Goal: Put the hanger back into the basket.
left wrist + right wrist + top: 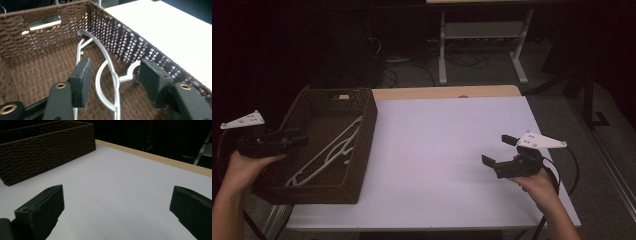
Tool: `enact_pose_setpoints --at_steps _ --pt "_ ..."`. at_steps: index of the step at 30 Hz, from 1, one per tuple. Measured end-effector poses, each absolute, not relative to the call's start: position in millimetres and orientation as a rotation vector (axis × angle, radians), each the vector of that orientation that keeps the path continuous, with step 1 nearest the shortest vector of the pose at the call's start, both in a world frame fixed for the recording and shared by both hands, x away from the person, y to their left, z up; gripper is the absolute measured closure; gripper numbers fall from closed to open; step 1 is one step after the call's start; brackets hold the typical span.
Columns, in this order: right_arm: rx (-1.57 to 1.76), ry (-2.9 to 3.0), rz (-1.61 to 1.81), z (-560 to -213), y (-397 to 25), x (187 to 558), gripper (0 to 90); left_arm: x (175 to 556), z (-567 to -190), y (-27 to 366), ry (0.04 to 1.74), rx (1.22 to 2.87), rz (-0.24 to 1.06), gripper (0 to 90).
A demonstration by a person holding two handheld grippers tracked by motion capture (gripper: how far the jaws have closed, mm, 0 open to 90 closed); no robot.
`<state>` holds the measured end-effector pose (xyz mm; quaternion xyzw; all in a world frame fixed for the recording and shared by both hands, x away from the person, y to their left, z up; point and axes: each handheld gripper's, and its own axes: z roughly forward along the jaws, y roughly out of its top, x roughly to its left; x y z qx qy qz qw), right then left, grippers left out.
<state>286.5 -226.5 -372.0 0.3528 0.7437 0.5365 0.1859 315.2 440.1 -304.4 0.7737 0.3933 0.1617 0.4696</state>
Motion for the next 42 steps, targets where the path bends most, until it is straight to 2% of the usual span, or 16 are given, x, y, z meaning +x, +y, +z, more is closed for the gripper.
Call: enact_pose_setpoints --at_steps 4,16,31,42 --pt "0.99 2.085 1.512 -369.4 -227.1 287.5 0.0 312.9 -301.4 428.1 0.946 1.862 0.419 30.7" --pt "0.975 2.071 1.529 -364.2 -227.8 286.7 0.0 309.2 -289.7 388.4 0.875 1.791 0.455 15.4" --pt "0.94 2.046 1.586 -350.9 -225.2 282.9 0.0 306.3 -288.3 326.1 0.731 1.735 0.391 7.6" --pt "0.924 2.022 1.625 -343.5 -221.3 283.3 0.0 303.7 -303.6 291.4 0.652 1.675 0.348 3.3"
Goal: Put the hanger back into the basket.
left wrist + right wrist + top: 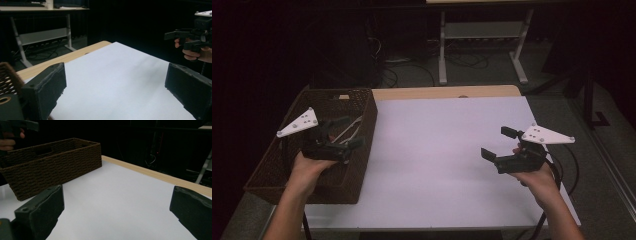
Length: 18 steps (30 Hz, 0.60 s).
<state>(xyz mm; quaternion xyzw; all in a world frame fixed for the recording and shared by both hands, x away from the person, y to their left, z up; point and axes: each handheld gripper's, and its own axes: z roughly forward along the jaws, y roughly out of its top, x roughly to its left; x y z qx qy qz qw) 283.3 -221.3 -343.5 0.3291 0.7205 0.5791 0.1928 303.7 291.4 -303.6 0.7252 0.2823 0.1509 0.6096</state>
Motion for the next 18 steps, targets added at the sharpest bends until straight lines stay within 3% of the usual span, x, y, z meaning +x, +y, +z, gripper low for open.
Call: enact_pose_setpoints --at_steps 18 --pt "0.905 1.931 1.704 -330.8 -223.4 288.9 0.0 298.7 -325.0 280.1 0.656 1.656 0.345 3.1"
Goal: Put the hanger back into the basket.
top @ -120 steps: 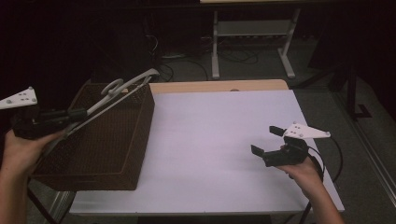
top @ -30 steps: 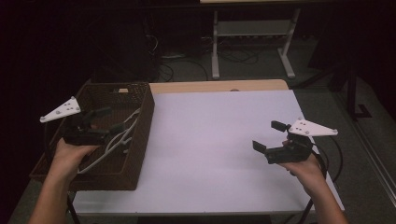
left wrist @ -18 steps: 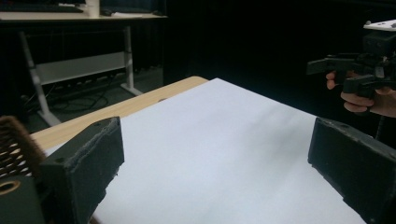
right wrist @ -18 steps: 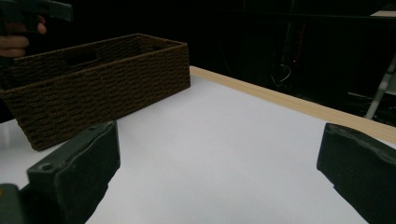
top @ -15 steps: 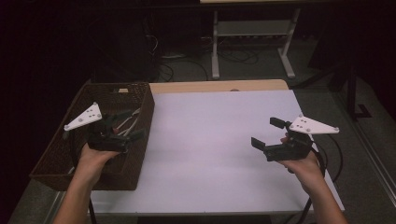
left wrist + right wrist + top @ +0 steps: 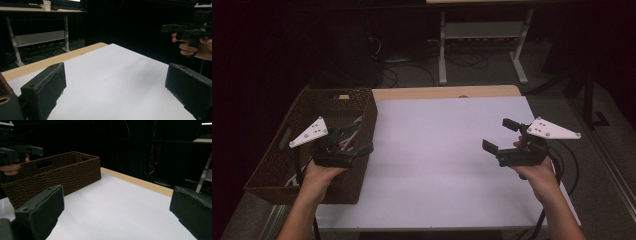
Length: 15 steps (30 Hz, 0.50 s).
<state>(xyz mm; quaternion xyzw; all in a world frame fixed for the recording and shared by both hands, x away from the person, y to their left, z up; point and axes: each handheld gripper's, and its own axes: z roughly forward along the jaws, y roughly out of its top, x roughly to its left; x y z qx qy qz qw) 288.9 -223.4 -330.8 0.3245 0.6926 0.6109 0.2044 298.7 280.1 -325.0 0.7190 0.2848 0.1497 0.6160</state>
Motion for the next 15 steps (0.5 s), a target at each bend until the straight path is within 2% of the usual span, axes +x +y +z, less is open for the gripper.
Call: enact_pose_setpoints --at_steps 15 --pt "0.877 1.923 1.724 -323.4 -220.7 293.3 0.0 300.2 -329.2 280.6 0.66 1.669 0.339 3.2"
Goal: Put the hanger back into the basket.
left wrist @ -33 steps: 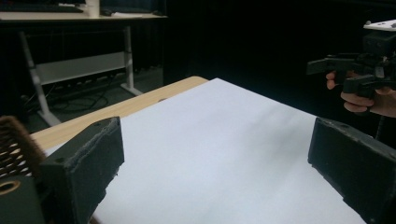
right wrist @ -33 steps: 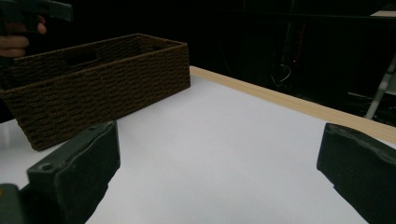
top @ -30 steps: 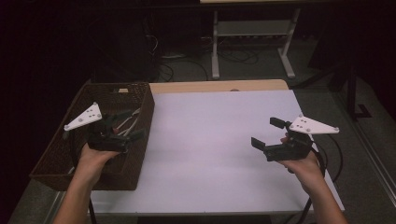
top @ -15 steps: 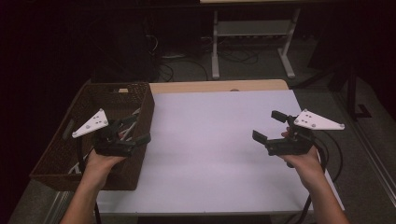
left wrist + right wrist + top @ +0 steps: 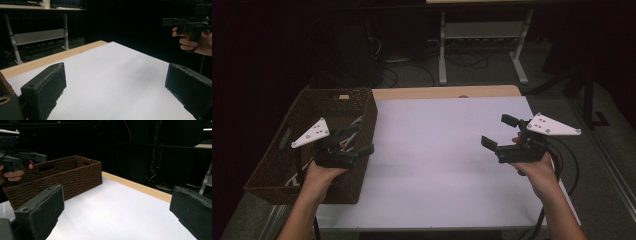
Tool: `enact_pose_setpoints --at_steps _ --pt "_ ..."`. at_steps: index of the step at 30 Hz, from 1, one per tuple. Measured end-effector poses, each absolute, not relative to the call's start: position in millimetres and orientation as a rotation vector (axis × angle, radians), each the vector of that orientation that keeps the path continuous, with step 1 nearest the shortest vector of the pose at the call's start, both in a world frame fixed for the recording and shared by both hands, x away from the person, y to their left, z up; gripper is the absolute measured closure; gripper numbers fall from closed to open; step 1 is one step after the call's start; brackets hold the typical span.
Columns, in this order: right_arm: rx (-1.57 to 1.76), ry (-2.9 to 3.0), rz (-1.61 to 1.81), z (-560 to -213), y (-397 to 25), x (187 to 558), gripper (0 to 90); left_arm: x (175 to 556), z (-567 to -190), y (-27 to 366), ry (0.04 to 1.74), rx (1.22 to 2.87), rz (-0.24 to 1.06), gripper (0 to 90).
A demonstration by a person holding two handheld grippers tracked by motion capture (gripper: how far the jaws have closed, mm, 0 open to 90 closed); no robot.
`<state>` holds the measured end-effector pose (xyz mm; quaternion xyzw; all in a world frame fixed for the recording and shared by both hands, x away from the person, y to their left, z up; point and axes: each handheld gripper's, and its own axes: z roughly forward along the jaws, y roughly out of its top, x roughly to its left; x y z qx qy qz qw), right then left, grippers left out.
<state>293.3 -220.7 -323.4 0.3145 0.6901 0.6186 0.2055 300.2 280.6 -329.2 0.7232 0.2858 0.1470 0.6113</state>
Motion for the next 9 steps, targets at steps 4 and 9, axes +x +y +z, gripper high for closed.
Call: enact_pose_setpoints --at_steps 4,9 --pt "0.871 1.923 1.726 -323.1 -220.3 293.6 0.0 300.2 -329.7 280.0 0.658 1.67 0.336 3.2" --pt "0.871 1.924 1.729 -322.3 -220.1 293.0 0.0 300.2 -329.4 280.1 0.656 1.673 0.333 3.2"
